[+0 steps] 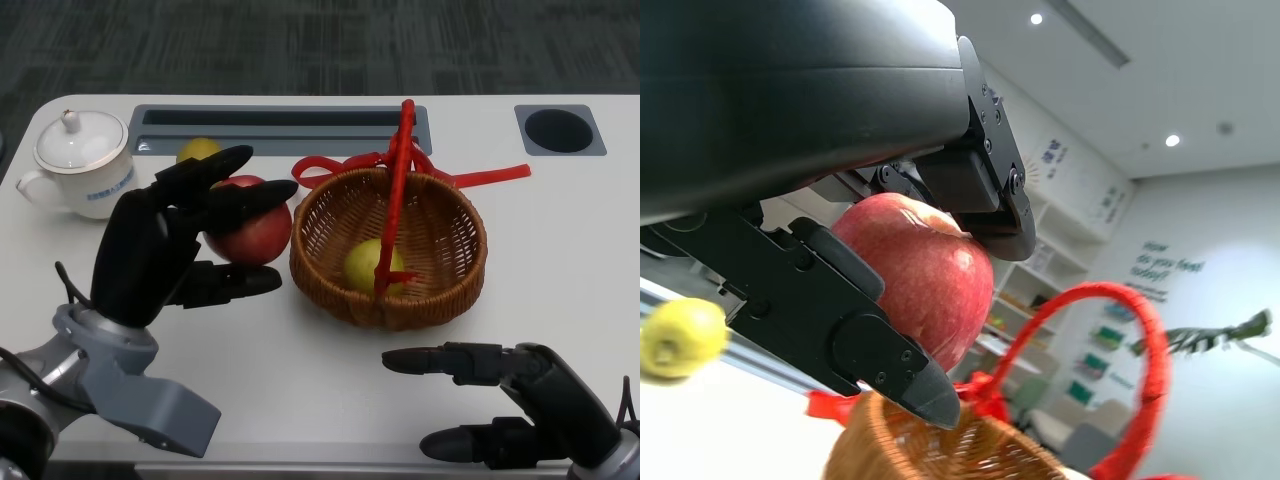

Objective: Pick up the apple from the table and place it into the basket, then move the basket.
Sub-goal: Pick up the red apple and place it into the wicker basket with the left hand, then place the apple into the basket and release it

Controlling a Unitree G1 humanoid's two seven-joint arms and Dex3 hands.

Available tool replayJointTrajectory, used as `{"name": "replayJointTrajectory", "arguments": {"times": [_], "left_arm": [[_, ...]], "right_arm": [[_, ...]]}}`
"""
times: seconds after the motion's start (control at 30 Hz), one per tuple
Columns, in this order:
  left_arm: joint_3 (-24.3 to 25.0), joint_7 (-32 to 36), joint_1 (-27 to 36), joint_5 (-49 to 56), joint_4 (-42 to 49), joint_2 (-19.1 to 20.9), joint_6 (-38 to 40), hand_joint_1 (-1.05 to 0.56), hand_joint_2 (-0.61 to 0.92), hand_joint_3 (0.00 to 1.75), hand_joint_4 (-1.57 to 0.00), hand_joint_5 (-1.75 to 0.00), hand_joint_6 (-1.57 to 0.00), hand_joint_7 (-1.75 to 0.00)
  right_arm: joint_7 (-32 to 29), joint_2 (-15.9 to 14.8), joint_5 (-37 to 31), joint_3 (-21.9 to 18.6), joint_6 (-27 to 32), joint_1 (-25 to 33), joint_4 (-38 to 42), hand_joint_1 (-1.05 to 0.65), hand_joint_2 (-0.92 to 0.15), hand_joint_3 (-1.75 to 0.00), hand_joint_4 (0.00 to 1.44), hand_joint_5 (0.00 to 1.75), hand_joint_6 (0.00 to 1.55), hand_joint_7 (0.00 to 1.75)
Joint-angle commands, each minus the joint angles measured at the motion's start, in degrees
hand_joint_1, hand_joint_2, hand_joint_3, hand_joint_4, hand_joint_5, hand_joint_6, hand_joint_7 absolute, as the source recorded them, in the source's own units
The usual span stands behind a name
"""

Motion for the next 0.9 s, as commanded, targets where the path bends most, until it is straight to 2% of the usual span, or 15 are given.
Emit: {"name": "replayJointTrajectory", "arguments": {"times": [0.03,0.23,0.53,0.9], "left_arm": [[1.5,-3.7,-0.6,-3.4,-1.6,-1.3,-2.2,-0.25,0.86,0.0,-1.16,-0.01,-1.05,-0.01],[2.5,-9.8,-3.7,-6.6,-1.0,-5.0,-3.4,-0.2,0.82,0.0,-1.2,-0.02,-1.09,-0.02],[3.8,-18.5,-9.0,-11.3,7.7,-11.0,-4.9,-0.05,0.76,0.0,-1.25,-0.03,-1.14,-0.02],[6.2,-25.1,-12.9,-14.3,16.6,-15.2,-0.9,-0.07,0.79,0.01,-1.24,-0.01,-1.12,0.0]], "right_arm": [[-0.1,-0.3,0.6,0.0,-0.5,-0.4,0.8,-0.48,-0.87,0.0,0.81,0.0,0.75,0.0],[-0.5,-0.1,0.5,-0.1,-1.0,-0.4,0.9,-0.48,-0.87,0.0,0.81,0.0,0.74,0.0],[-1.0,-0.2,0.5,-0.2,-0.5,0.3,0.1,-0.48,-0.87,0.0,0.81,0.0,0.75,0.0],[-2.5,-0.2,-0.3,-0.2,-0.7,1.4,-1.5,-0.48,-0.86,0.0,0.81,0.0,0.75,0.0]]}}
